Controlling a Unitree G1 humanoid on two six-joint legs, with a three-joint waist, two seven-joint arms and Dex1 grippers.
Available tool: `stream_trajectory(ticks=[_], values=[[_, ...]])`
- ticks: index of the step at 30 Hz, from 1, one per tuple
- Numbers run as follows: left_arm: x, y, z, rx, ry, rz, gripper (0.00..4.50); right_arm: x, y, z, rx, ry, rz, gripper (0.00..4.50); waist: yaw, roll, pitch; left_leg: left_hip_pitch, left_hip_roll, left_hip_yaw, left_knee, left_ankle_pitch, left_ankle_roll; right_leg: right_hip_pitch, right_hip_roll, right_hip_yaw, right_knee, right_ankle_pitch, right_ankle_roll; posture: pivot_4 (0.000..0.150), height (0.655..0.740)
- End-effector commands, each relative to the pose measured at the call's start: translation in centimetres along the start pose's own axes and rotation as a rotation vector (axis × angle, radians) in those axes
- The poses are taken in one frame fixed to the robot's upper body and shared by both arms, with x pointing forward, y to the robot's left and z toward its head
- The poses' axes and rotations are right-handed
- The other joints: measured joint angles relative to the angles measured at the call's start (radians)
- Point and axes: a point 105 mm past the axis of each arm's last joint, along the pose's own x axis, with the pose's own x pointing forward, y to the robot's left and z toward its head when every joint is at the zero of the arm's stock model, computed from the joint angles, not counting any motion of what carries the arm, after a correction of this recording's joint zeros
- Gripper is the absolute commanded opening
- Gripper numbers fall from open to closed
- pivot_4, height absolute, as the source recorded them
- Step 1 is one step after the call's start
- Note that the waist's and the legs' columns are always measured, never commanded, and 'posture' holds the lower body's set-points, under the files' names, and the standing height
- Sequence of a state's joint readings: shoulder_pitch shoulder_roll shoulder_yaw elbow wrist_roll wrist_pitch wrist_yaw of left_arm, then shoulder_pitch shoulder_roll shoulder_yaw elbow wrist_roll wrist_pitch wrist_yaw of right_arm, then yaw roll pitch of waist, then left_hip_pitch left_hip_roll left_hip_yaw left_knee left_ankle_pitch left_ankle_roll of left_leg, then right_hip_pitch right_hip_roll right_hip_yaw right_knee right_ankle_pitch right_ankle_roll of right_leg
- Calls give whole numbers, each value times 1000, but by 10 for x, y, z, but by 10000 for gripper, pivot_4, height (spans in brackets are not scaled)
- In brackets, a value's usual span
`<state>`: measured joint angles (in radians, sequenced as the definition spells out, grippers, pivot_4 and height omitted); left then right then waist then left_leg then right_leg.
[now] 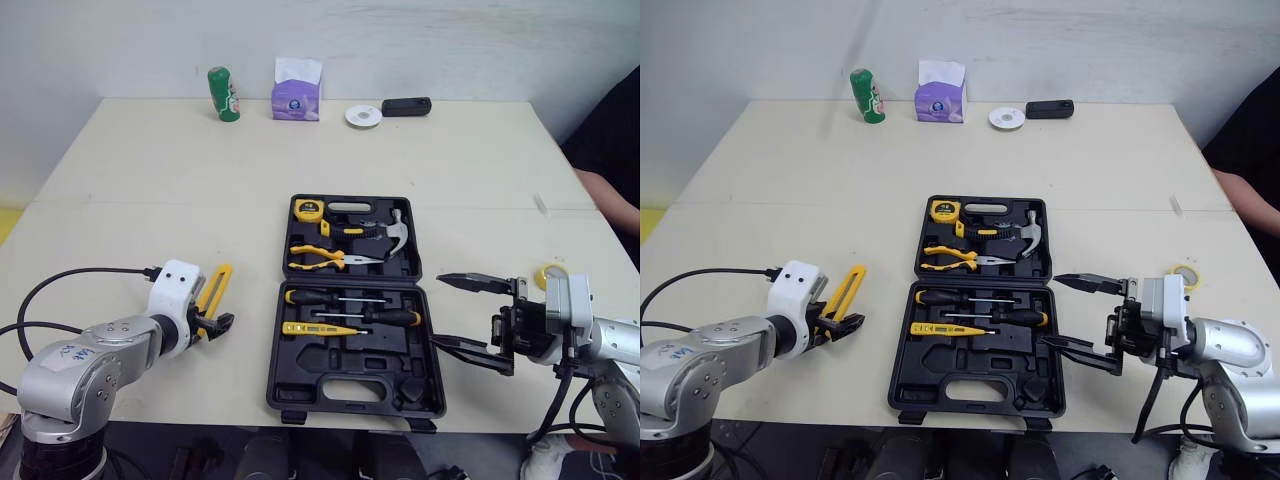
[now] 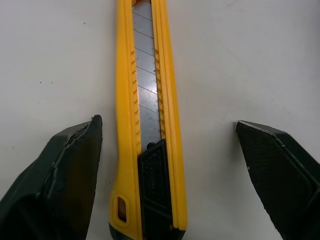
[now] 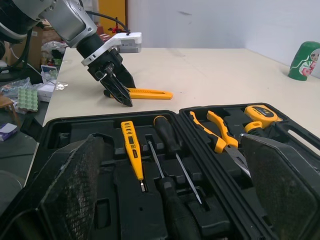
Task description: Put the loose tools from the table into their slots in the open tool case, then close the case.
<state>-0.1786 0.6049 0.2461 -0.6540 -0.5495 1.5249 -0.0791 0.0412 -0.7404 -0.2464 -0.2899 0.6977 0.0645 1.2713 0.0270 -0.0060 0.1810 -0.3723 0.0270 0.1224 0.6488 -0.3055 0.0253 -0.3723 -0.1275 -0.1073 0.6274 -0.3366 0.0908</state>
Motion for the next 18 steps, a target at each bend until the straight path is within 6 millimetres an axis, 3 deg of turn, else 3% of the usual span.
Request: stream_trajectory(ticks=[1, 4, 5, 12, 18], values=[[5, 1, -16, -16, 69, -3, 27946, -5, 3, 9, -52, -7, 11, 45000, 0, 0, 0, 0, 0, 0, 0, 0, 0, 0, 0, 0, 0, 0, 0, 1500, 7400], [4, 4, -14, -15, 44, 5, 13971, -5, 3, 8, -51, -3, 12, 45000, -1, 0, 0, 0, 0, 0, 0, 0, 0, 0, 0, 0, 0, 0, 0, 1500, 7400], [4, 6, -12, -22, 29, 9, 12585, -5, 4, 7, -50, -3, 13, 45000, -1, 0, 0, 0, 0, 0, 0, 0, 0, 0, 0, 0, 0, 0, 0, 1500, 7400], [-1, 14, 1, 3, -73, 8, 12589, -4, 5, 6, -47, 1, 12, 45000, -1, 0, 0, 0, 0, 0, -1, 0, 0, 0, 0, 0, 0, 0, 0, 1500, 7400], [-10, 0, 33, 151, -295, -120, 12589, -5, 4, 5, -44, 6, -5, 45000, -1, -1, 0, -2, 0, 0, -1, 0, 0, -2, -1, 0, -1, 0, 0, 1500, 7400]])
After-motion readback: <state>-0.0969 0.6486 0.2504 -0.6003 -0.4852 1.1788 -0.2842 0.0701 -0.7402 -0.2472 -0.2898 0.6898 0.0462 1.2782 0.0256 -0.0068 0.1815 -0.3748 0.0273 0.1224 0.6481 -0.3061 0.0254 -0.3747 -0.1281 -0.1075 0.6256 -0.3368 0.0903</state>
